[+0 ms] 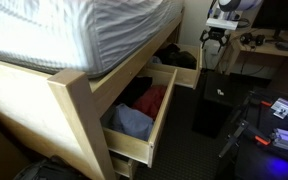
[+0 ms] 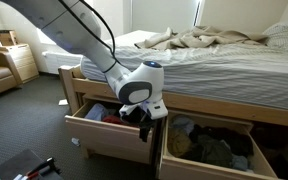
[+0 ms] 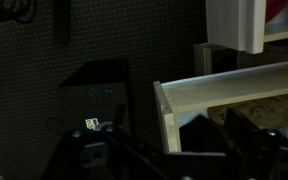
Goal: Close the top right drawer
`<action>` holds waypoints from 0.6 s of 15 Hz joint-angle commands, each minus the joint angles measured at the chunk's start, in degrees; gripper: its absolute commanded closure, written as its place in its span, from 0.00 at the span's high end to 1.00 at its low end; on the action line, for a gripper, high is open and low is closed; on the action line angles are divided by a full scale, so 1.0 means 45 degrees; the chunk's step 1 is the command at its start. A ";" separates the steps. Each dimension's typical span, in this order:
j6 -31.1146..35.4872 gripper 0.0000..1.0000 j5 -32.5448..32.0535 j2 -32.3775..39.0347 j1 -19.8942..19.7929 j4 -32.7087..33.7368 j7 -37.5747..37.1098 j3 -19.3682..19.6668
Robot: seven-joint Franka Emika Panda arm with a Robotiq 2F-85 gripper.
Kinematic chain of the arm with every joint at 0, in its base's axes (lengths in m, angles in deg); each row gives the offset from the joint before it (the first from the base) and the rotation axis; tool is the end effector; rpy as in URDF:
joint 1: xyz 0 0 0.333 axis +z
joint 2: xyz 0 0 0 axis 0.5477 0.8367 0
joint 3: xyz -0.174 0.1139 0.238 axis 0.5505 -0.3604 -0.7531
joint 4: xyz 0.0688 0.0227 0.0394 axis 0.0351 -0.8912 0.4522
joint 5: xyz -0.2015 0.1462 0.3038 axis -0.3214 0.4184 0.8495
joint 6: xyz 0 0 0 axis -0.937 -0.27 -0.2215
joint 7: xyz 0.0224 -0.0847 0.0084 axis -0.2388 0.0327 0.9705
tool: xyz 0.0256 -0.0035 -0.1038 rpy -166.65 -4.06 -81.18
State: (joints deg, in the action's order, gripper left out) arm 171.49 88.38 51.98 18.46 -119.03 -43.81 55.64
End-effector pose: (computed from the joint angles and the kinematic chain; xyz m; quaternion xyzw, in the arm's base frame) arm 0.4664 -0.2399 0.2634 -0.7633 0.6454 -0.0291 0.0083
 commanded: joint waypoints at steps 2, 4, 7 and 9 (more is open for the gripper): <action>-0.0049 1.00 0.0092 -0.0127 0.0510 0.0014 0.0021 0.0285; -0.0107 1.00 0.0060 -0.0793 0.0827 -0.0227 -0.1649 0.0438; 0.0042 1.00 0.0241 0.1804 0.0312 0.1625 -0.2677 0.1028; 0.0446 1.00 0.0305 0.2846 0.0062 0.2119 -0.3215 0.1635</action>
State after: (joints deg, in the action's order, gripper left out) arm 172.17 88.48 55.67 20.66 -115.33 -55.74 60.05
